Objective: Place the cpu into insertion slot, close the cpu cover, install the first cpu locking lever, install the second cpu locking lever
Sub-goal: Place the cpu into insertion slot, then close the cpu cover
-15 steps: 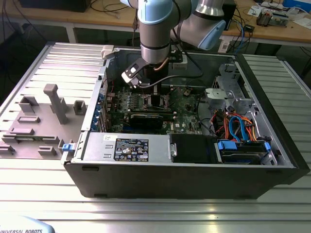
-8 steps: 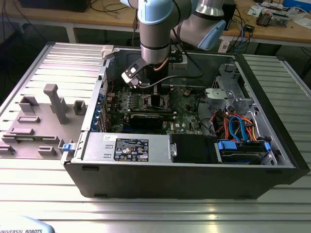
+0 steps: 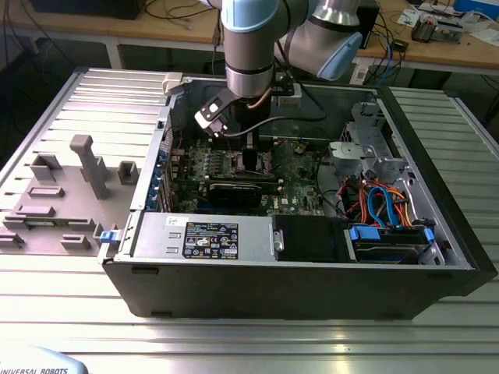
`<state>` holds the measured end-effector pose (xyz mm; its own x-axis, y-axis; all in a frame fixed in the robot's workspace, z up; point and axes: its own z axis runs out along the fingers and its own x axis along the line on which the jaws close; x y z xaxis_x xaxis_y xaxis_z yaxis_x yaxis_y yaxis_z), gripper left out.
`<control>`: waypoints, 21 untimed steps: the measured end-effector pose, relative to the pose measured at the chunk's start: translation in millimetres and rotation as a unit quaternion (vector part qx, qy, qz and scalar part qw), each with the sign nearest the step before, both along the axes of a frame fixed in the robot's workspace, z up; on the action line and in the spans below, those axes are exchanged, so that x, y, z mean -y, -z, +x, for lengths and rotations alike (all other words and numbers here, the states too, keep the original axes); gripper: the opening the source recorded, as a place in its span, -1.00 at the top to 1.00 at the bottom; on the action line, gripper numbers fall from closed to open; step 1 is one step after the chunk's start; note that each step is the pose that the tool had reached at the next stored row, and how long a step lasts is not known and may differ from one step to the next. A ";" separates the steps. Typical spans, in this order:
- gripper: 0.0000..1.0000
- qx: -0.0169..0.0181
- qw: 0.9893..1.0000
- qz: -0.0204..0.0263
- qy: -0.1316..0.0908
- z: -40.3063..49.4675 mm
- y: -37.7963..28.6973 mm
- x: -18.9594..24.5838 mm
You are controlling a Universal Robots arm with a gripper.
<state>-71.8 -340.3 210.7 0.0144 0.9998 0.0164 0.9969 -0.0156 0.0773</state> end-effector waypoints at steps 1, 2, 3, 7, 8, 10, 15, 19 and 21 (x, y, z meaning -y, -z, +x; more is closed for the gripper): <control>-0.07 0.000 1.000 0.000 0.000 0.1 -1.8 0.0; 0.06 -0.002 1.000 0.000 0.000 0.5 -4.3 0.0; 0.18 -0.002 1.000 0.000 0.000 0.8 -5.3 0.0; 0.55 -0.006 1.000 0.000 0.000 2.4 -8.9 0.0; 0.66 -0.008 1.000 0.000 0.001 3.1 -9.8 0.0; 0.79 -0.012 1.000 0.000 0.001 4.9 -11.0 0.0; 0.79 -0.017 1.000 0.000 0.001 6.2 -11.0 0.0; 0.79 -0.019 1.000 0.000 0.001 6.2 -11.0 0.0; 0.79 -0.020 1.000 0.000 0.001 6.2 -11.0 0.0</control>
<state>-65.6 -340.3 221.7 0.0168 0.9997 0.0160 0.9991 -0.0174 0.0383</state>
